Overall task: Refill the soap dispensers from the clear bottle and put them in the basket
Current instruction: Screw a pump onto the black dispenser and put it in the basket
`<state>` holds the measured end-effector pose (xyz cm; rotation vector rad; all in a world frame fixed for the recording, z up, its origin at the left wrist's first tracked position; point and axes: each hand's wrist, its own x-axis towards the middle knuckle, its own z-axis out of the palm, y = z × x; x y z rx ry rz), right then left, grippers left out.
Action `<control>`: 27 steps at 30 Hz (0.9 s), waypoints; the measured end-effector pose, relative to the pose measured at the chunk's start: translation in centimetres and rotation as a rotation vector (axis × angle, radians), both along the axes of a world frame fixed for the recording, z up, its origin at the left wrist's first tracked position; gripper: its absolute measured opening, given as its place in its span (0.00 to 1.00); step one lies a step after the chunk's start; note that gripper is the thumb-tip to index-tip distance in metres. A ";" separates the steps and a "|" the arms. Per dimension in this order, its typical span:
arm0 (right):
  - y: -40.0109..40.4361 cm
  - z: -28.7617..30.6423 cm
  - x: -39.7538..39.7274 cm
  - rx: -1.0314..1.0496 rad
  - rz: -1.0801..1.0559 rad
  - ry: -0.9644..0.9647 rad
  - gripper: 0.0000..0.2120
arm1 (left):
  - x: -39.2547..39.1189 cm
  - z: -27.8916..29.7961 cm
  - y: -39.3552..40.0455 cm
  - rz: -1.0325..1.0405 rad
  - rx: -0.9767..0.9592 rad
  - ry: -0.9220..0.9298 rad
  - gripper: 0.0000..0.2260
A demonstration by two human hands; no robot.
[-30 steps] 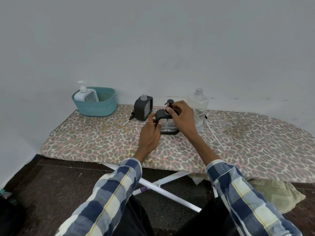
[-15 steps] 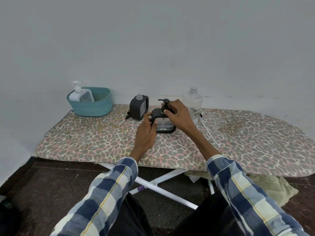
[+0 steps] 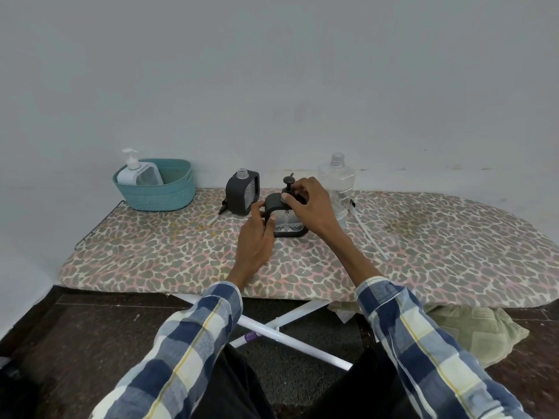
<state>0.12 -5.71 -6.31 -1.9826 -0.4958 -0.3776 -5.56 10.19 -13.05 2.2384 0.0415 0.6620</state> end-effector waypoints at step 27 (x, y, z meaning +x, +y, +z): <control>0.3 -0.7 -0.2 -0.033 -0.009 0.003 0.16 | 0.1 -0.1 0.0 -0.019 -0.012 -0.013 0.18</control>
